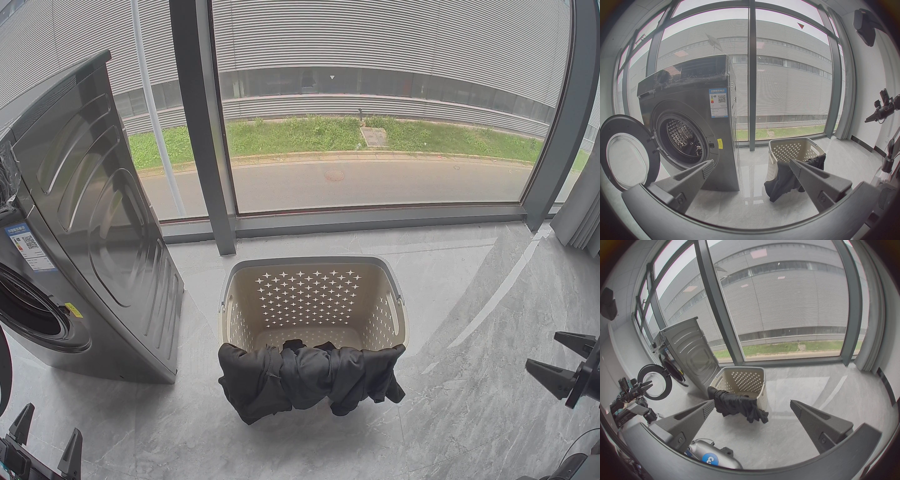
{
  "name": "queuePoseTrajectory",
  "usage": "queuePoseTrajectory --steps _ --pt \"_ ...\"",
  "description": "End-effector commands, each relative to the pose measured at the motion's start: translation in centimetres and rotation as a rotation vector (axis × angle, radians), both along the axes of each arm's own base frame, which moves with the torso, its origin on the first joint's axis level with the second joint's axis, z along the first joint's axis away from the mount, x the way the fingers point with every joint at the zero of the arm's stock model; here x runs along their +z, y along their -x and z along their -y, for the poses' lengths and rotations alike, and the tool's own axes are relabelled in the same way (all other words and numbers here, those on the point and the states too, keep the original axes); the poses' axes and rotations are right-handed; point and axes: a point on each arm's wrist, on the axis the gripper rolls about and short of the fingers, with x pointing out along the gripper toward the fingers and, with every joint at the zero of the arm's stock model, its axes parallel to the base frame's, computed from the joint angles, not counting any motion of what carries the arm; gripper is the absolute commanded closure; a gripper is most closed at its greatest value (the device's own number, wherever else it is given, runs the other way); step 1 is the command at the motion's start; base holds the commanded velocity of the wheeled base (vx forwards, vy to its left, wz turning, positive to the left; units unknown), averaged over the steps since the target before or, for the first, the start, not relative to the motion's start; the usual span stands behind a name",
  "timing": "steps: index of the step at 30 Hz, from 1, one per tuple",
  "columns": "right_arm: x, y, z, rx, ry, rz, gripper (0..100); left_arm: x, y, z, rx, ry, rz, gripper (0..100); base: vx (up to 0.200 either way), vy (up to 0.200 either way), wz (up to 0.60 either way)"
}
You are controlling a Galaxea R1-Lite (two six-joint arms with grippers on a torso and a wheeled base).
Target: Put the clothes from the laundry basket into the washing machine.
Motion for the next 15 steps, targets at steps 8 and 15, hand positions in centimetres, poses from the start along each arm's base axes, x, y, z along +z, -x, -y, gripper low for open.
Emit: queuePoseTrajectory --steps 8,15 --pt "-1.9 -2.3 -2.1 0.135 -0.018 -0.21 0 -0.5 0.0 0.0 0.011 -0.002 0.002 0 0.0 0.0 0.0" --pt "-3.3 -5.7 -4.4 0.143 -0.081 -0.341 0 -0.5 0.0 0.0 0.009 0.001 0.002 0 0.0 0.0 0.0"
